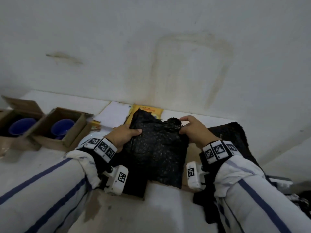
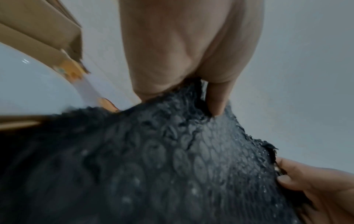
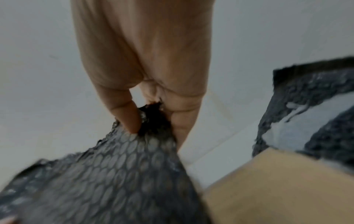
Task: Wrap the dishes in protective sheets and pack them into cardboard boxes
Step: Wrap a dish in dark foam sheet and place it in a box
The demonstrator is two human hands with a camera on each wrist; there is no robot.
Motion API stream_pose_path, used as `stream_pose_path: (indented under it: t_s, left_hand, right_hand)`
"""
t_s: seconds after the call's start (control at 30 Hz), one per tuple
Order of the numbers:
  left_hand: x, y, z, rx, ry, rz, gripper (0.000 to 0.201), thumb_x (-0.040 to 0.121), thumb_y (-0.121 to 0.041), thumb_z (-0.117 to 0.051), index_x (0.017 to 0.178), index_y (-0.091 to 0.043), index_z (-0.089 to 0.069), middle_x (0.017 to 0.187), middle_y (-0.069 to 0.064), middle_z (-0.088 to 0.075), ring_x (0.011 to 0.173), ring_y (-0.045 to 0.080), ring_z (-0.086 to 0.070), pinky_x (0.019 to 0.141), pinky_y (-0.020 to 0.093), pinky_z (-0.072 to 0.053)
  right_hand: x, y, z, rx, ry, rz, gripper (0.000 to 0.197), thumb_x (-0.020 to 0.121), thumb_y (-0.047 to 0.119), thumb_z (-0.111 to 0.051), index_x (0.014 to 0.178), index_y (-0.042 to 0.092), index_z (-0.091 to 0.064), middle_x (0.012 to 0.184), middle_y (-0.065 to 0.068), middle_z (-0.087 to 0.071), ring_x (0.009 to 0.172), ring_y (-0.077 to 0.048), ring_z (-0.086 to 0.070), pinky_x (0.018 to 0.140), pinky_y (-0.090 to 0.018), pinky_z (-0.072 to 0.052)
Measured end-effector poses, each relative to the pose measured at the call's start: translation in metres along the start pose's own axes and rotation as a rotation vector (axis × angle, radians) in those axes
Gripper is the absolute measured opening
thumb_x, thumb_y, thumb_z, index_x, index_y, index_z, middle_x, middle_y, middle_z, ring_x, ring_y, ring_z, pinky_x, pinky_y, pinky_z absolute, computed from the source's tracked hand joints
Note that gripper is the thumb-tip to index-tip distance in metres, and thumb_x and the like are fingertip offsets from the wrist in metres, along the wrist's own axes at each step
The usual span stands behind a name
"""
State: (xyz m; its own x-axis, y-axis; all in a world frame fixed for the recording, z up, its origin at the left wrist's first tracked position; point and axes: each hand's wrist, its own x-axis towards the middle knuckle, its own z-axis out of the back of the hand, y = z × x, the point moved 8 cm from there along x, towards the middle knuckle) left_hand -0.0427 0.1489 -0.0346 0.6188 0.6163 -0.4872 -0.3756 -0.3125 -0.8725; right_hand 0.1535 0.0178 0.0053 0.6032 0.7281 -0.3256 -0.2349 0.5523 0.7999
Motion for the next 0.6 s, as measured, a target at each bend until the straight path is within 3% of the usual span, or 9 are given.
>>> stream_pose_path:
  t_s: [0.13, 0.23, 0.3, 0.33, 0.43, 0.5, 0.6]
  left_hand:
    - [0.005, 0.031, 0.05, 0.24, -0.104, 0.046, 0.027, 0.092, -0.015, -0.057, 0.116, -0.003, -0.059, 0.115, 0.015, -0.064, 0.106, 0.034, -0.06, 0.098, 0.044, -0.047]
    - [0.01, 0.049, 0.072, 0.569, -0.163, 0.048, 0.024, 0.088, -0.022, -0.064, 0.096, 0.001, -0.063, 0.093, 0.014, -0.064, 0.091, 0.029, -0.06, 0.079, 0.034, -0.048]
    - [0.011, 0.054, 0.079, 0.711, -0.189, 0.036, 0.027, 0.087, -0.024, -0.066, 0.069, -0.008, -0.054, 0.072, 0.008, -0.055, 0.081, 0.026, -0.055, 0.069, 0.03, -0.041]
    - [0.012, 0.055, 0.08, 0.769, -0.195, 0.024, 0.033, 0.087, -0.024, -0.065, 0.063, -0.013, -0.046, 0.066, 0.004, -0.048, 0.078, 0.024, -0.052, 0.066, 0.028, -0.037]
    - [0.013, 0.055, 0.083, 0.832, -0.2, 0.008, 0.029, 0.088, -0.023, -0.063, 0.069, -0.013, -0.045, 0.068, 0.001, -0.045, 0.078, 0.023, -0.052, 0.064, 0.027, -0.036]
    - [0.014, 0.053, 0.085, 0.84, -0.194, -0.015, 0.018, 0.088, -0.022, -0.063, 0.085, -0.009, -0.052, 0.076, 0.005, -0.053, 0.085, 0.027, -0.058, 0.071, 0.028, -0.041]
    - [0.017, 0.051, 0.089, 0.82, -0.186, -0.032, 0.023, 0.087, -0.018, -0.063, 0.103, -0.004, -0.057, 0.098, 0.015, -0.065, 0.094, 0.031, -0.063, 0.076, 0.03, -0.045]
  right_hand:
    - [0.003, 0.014, -0.047, -0.116, -0.092, 0.04, 0.029, 0.082, 0.002, -0.059, 0.1, 0.015, -0.04, 0.076, -0.004, -0.051, 0.071, -0.02, -0.05, 0.055, -0.027, -0.037]
    - [0.005, 0.016, -0.085, -0.316, -0.075, 0.051, 0.022, 0.084, 0.004, -0.052, 0.096, 0.012, -0.036, 0.079, -0.005, -0.051, 0.082, -0.026, -0.051, 0.064, -0.029, -0.036]
    - [0.004, 0.016, -0.104, -0.417, -0.058, 0.047, 0.022, 0.086, 0.003, -0.048, 0.106, 0.011, -0.041, 0.097, -0.015, -0.057, 0.096, -0.032, -0.056, 0.072, -0.027, -0.036]
    - [0.004, 0.015, -0.111, -0.452, -0.053, 0.049, 0.029, 0.087, 0.003, -0.046, 0.115, 0.008, -0.043, 0.106, -0.018, -0.059, 0.102, -0.032, -0.056, 0.074, -0.027, -0.036]
    - [0.007, 0.013, -0.127, -0.579, -0.041, 0.058, 0.043, 0.086, 0.0, -0.043, 0.129, 0.0, -0.042, 0.112, -0.019, -0.06, 0.106, -0.031, -0.056, 0.077, -0.03, -0.04]
    - [0.009, 0.013, -0.132, -0.634, -0.036, 0.064, 0.029, 0.086, 0.0, -0.042, 0.115, 0.002, -0.049, 0.108, -0.017, -0.061, 0.101, -0.031, -0.057, 0.076, -0.032, -0.041]
    - [0.009, 0.016, -0.131, -0.684, -0.037, 0.061, 0.013, 0.086, 0.0, -0.042, 0.09, 0.012, -0.045, 0.102, -0.016, -0.063, 0.096, -0.031, -0.058, 0.073, -0.032, -0.041]
